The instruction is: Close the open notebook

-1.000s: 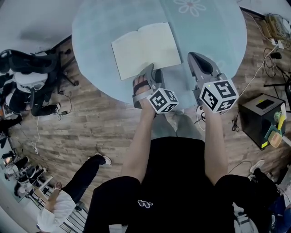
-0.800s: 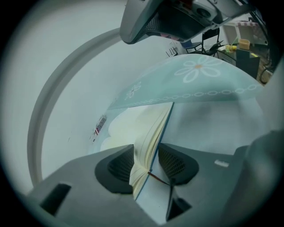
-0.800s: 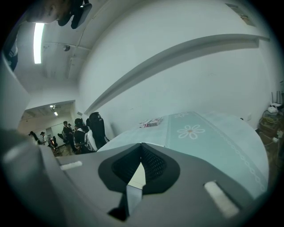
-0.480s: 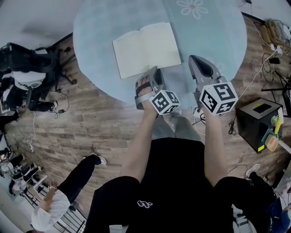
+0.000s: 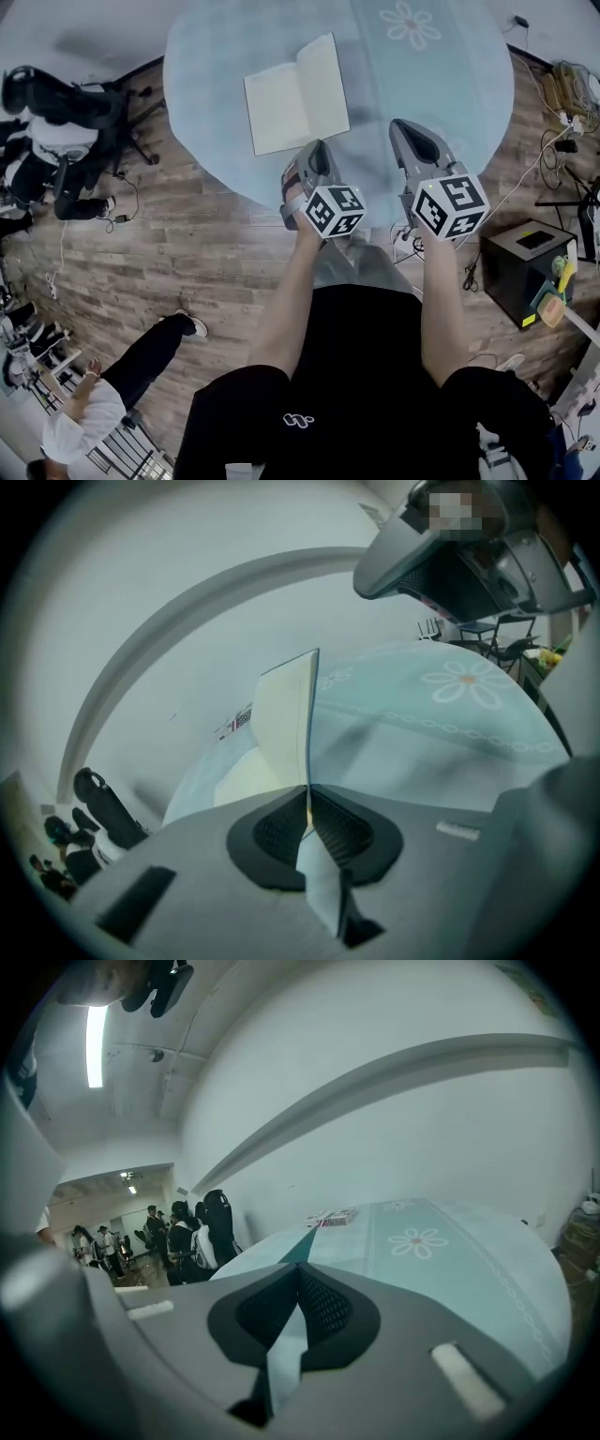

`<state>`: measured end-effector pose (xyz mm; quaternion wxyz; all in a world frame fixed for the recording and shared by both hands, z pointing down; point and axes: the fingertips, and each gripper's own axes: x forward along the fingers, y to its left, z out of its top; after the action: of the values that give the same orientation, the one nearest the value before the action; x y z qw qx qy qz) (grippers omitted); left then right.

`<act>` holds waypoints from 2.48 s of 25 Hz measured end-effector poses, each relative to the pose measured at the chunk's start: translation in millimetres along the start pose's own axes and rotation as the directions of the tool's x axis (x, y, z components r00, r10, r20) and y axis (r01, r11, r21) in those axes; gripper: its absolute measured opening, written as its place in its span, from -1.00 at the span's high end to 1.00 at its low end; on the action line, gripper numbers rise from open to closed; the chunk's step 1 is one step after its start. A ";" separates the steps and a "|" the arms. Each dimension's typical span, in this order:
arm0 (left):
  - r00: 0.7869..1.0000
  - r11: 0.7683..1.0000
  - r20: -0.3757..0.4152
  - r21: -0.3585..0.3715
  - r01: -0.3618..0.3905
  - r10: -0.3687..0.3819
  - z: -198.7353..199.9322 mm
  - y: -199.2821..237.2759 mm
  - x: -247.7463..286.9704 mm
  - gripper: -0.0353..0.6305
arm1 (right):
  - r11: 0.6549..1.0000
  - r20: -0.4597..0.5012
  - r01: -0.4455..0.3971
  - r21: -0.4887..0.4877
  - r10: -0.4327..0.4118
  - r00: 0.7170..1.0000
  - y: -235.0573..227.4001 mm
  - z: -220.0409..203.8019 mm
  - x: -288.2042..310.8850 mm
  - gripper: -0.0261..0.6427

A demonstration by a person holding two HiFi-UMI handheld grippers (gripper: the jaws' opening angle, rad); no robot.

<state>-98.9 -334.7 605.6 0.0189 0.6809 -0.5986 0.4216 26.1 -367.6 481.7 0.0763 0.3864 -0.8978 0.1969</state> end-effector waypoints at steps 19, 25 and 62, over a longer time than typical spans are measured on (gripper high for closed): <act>0.960 0.965 -0.276 -0.232 -0.120 0.053 -69.3 50.4 -0.8 0.88 | 0.995 -0.006 -0.076 -0.060 0.076 0.997 28.0 15.2 4.9 0.89; 0.980 0.884 -0.158 -0.431 -0.181 0.124 -33.3 79.2 -41.1 0.88 | 0.990 0.044 -0.105 -0.099 0.110 0.993 43.7 43.9 -1.6 0.89; 0.751 0.808 0.633 -0.535 0.246 0.190 235.0 152.7 -188.6 0.88 | 0.942 0.295 0.003 -0.336 0.102 0.950 49.0 195.7 -75.7 0.89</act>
<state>-82.5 -351.8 268.5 0.0226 0.7537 -0.6547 -0.0533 45.8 -367.5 267.1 -0.0056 0.3709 -0.9285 -0.0179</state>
